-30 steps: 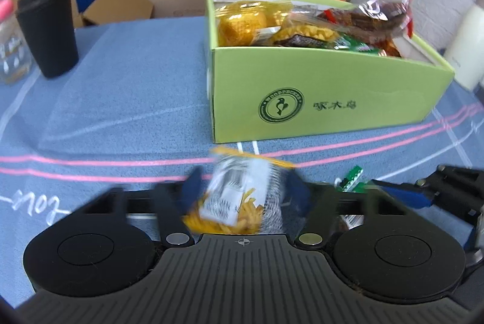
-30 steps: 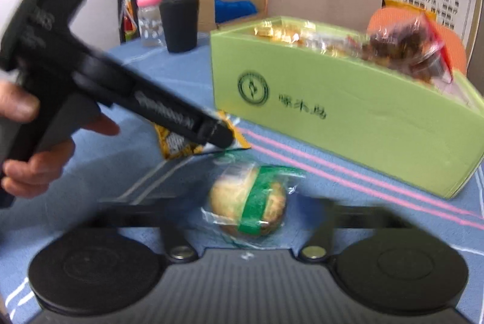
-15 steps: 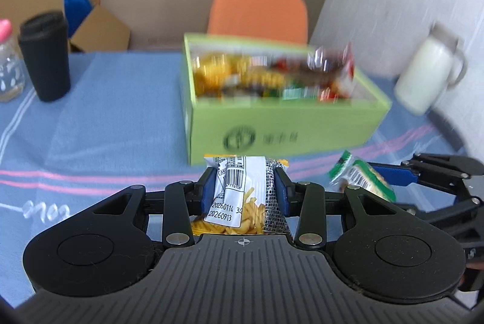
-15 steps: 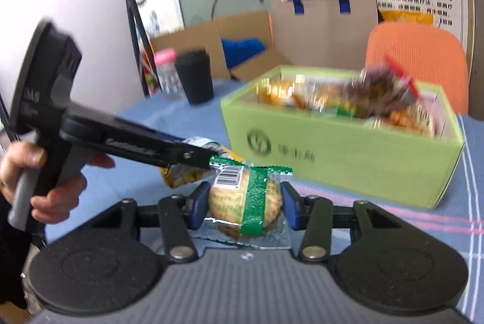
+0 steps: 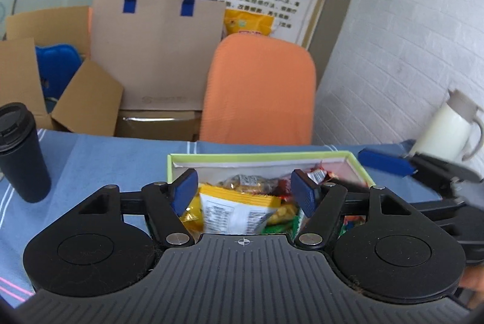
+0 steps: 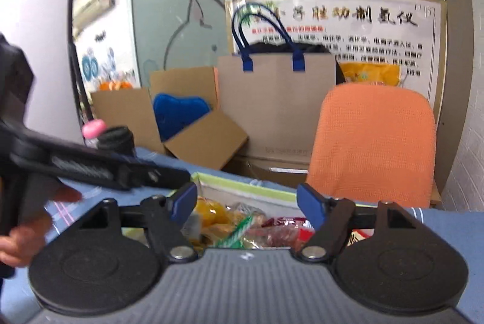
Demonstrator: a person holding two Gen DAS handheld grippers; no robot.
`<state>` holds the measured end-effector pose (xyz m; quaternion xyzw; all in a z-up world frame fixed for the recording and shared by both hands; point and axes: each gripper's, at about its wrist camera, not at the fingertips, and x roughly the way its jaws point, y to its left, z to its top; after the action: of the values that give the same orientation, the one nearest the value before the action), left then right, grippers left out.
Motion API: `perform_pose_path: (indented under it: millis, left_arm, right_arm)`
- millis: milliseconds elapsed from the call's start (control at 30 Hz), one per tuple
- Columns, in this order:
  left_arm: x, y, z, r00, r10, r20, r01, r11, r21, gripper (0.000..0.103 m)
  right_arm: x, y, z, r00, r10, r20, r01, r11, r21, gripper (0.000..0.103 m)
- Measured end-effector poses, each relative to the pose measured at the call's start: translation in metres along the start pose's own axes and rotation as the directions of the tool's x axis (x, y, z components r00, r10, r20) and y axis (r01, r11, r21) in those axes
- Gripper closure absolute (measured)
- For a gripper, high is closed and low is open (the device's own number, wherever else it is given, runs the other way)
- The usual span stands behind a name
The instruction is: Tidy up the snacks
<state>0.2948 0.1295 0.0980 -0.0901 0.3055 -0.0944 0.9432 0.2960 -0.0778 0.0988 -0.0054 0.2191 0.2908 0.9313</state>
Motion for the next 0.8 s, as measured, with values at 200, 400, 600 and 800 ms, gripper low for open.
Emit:
perform_pose_path:
  millis: [200, 400, 600, 800]
  left_arm:
    - [-0.024, -0.008, -0.038, 1.0, -0.005, 0.016, 0.005, 1.0, -0.009, 0.039]
    - [-0.064, -0.02, -0.094, 1.0, 0.014, 0.024, -0.011, 0.995, -0.095, 0.025]
    - [-0.086, -0.038, -0.151, 0.989, 0.146, -0.015, -0.146, 0.971, -0.189, 0.02]
    - [-0.083, -0.065, -0.179, 0.991, 0.125, -0.04, -0.13, 0.979, -0.16, 0.023]
  right_arm:
    - [-0.055, 0.016, -0.04, 0.998, -0.033, 0.061, 0.035, 0.998, -0.044, 0.005]
    - [-0.097, 0.026, -0.101, 0.998, -0.056, -0.016, 0.056, 0.997, 0.047, 0.002]
    - [-0.121, 0.026, -0.154, 0.969, -0.208, -0.13, 0.232, 0.949, 0.215, 0.001]
    - [-0.141, 0.025, -0.167, 0.923, -0.357, -0.141, 0.384, 0.863, 0.327, 0.0]
